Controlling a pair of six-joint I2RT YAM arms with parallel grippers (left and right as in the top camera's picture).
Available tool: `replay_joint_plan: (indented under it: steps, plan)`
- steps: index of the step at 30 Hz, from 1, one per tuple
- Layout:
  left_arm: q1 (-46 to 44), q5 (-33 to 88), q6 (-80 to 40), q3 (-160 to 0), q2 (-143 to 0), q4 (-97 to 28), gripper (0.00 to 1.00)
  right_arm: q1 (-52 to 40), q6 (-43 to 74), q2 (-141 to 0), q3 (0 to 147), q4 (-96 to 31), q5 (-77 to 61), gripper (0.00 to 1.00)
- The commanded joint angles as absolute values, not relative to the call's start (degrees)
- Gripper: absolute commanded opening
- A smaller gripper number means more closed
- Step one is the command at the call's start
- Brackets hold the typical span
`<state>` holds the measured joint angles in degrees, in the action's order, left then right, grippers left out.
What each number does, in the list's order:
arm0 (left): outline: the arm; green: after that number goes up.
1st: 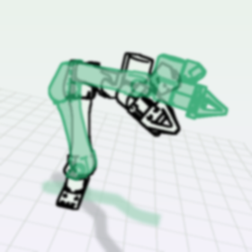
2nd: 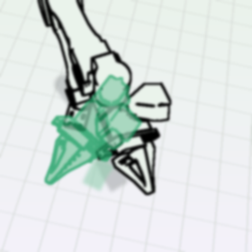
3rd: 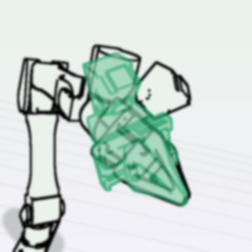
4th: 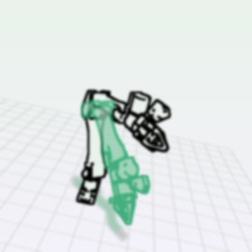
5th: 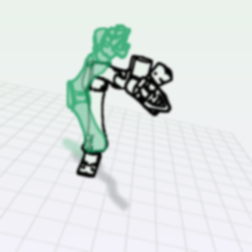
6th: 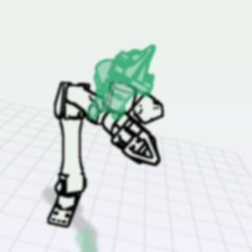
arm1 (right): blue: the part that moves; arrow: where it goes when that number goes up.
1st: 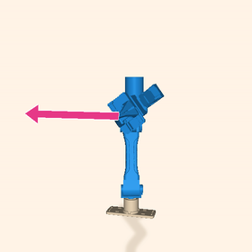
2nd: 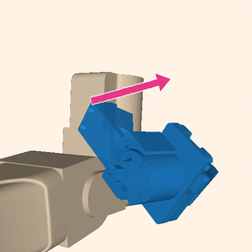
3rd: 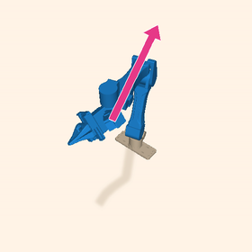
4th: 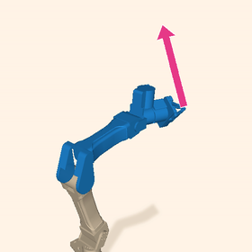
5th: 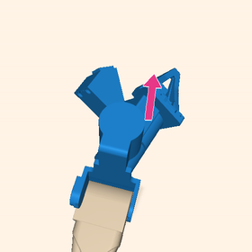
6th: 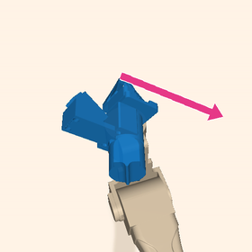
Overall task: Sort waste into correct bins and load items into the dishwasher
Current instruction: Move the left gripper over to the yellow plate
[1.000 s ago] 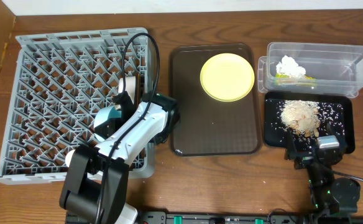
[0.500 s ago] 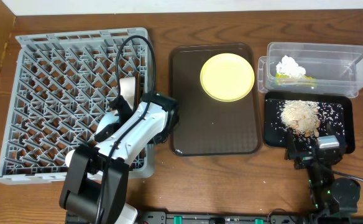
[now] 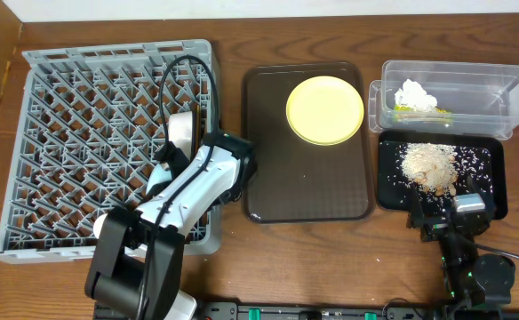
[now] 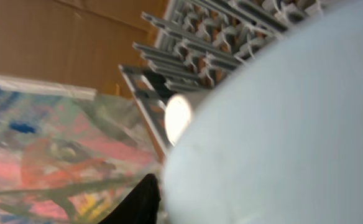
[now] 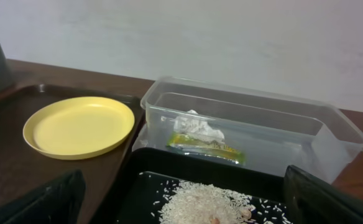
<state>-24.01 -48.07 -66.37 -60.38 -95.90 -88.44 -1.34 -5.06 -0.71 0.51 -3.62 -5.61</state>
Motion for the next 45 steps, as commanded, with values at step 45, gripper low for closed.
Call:
replay_joint_plan:
  steps: [45]
  plan:
    - [-24.12, 17.58, -23.16, -76.53, -102.98, -26.79, 0.71, -1.15, -5.65, -0.38, 0.32, -3.66, -5.85, 0.99]
